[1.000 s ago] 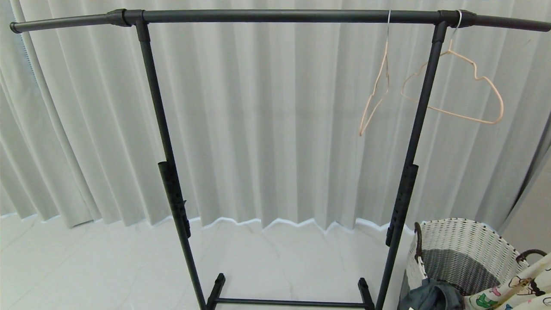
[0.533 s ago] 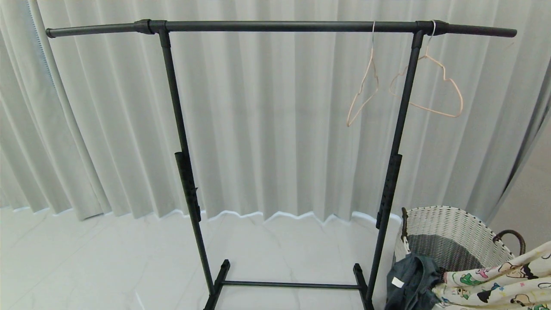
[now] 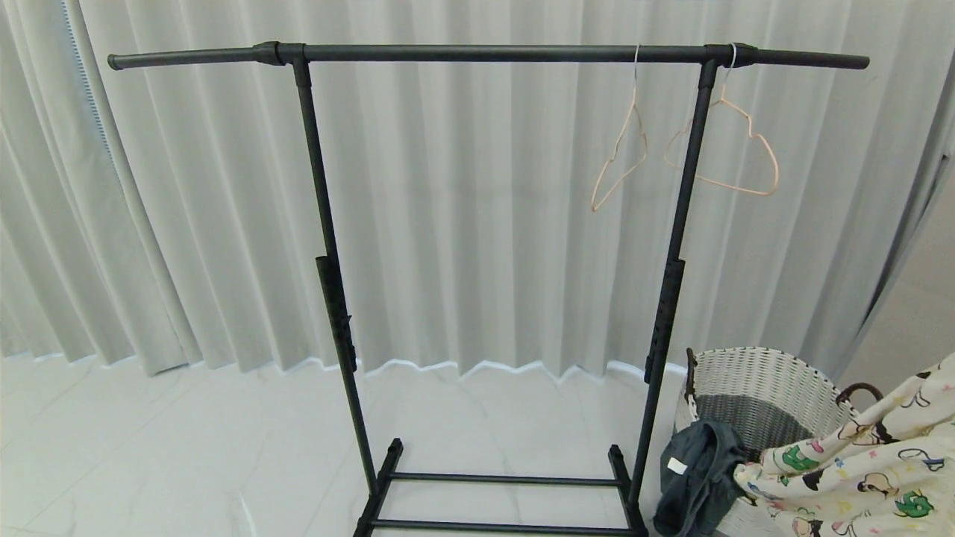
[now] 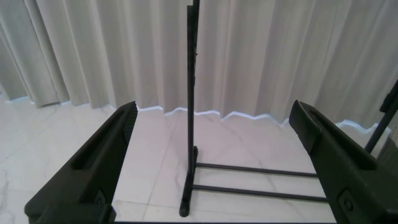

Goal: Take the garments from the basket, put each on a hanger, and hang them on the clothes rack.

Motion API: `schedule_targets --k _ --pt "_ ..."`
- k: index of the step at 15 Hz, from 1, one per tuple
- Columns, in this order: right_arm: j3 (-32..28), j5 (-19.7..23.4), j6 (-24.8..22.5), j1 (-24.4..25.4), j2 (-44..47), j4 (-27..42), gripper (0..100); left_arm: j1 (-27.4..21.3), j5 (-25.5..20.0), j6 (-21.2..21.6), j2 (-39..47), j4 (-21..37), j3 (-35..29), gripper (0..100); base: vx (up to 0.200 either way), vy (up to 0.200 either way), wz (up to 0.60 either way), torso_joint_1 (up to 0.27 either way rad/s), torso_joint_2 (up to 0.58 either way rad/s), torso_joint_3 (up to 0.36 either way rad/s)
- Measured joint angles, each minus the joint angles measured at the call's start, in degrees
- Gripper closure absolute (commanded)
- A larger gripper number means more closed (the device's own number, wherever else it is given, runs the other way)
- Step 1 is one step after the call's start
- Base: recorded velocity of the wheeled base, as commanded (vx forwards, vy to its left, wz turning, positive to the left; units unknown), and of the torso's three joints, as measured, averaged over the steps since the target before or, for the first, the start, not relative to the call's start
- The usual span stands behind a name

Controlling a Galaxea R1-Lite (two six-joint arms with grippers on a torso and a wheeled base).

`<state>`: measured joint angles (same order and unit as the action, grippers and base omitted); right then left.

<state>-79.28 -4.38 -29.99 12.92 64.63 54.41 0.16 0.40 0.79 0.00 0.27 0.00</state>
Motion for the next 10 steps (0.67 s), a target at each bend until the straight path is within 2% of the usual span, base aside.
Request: schedule_targets --k 2,5,7,9,10 --pt "-1.8 0.0 6.4 6.5 2.2 -0.1 100 0.0 -0.2 0.8 0.0 0.0 0.0 0 0.0 0.0 0.0 0.0 0.0 0.0" --pt "-4.1 0.0 23.8 22.0 6.3 -1.0 100 0.0 -0.2 3.2 0.0 0.0 0.0 0 0.0 0.0 0.0 0.0 0.0 0.0" --pt "-6.0 -0.2 35.2 31.6 9.8 -3.8 100 0.0 -0.2 2.8 0.0 -0.2 0.0 0 0.0 0.0 0.0 0.0 0.0 0.0" --pt "-6.7 -0.4 37.0 35.6 12.9 -7.1 100 0.0 -0.3 2.0 0.0 -0.9 -0.1 0 0.0 0.0 0.0 0.0 0.0 0.0" --pt "-6.8 -0.5 37.1 36.5 14.3 -8.5 100 -0.1 -0.4 -0.9 0.1 -1.6 -1.0 0 0.0 0.0 0.0 0.0 0.0 0.0"
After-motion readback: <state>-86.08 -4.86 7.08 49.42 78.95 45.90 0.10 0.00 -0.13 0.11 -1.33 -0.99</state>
